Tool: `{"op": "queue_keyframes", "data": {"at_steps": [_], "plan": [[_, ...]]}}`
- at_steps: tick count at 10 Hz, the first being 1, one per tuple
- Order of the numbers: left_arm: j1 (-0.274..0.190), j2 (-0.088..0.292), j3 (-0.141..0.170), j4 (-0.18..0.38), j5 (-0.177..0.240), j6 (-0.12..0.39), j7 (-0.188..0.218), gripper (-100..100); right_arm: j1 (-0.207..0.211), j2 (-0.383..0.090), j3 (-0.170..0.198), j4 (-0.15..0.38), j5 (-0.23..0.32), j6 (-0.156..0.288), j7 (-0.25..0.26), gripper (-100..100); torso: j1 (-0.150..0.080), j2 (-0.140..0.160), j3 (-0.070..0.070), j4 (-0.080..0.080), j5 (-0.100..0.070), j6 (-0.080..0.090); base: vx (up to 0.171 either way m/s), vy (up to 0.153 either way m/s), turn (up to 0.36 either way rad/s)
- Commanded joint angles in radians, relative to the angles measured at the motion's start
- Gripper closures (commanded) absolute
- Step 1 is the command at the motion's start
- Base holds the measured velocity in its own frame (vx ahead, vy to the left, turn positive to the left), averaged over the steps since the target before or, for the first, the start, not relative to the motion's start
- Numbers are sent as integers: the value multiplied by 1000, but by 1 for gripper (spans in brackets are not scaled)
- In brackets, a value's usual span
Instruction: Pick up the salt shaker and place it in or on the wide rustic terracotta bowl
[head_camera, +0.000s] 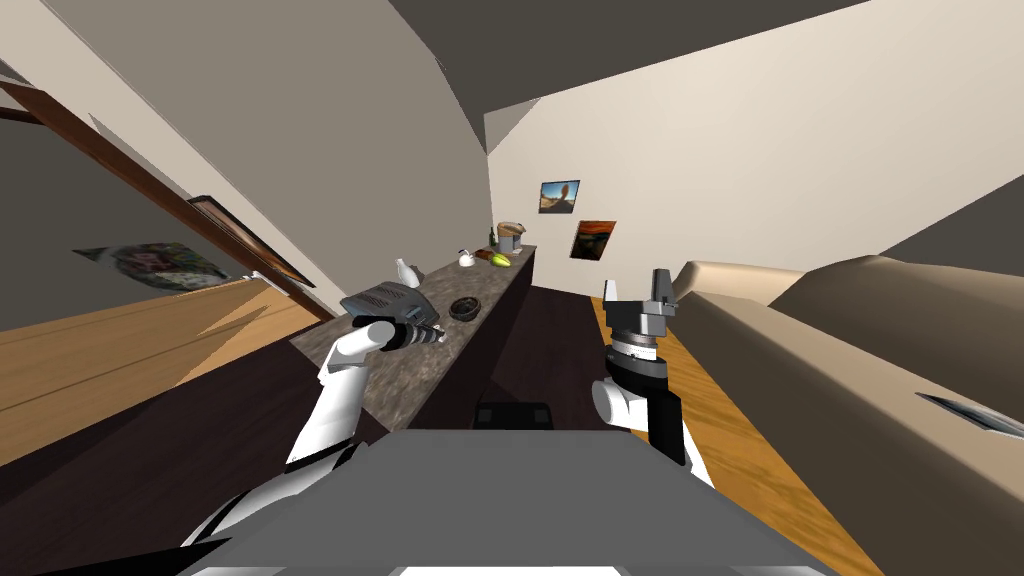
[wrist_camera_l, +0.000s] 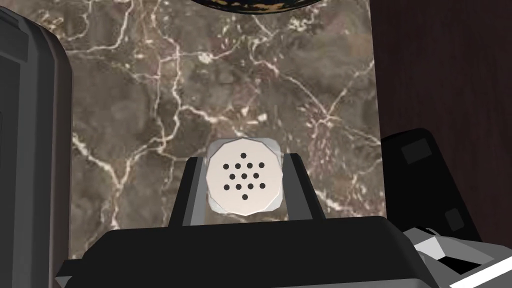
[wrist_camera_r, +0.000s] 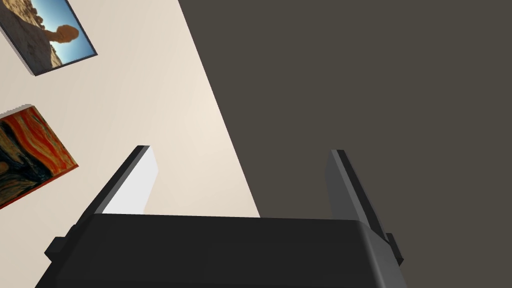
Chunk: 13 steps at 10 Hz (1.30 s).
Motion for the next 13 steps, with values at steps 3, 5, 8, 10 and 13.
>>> {"op": "queue_keyframes", "data": {"at_steps": [3,5,8,10,13], "plan": [[-4,25,35,-70,35,73,64,100,0,0,0,0,0,0,0,0,-1,-4,-2,-1,0,0,98,-33,-30],[-9,41,55,-107,55,112,99,100,0,0,0,0,0,0,0,0,-1,-5,-3,-2,0,0,103,-33,-37],[-15,61,81,-153,81,163,143,100,0,0,0,0,0,0,0,0,-1,-4,-3,-1,1,0,89,-25,-26],[-18,74,98,-184,99,198,173,100,0,0,0,0,0,0,0,0,0,-4,-3,-1,1,1,74,-13,-30],[-23,95,125,-232,125,251,218,100,0,0,0,0,0,0,0,0,-2,-6,-4,-2,1,3,77,-28,-25]]}}
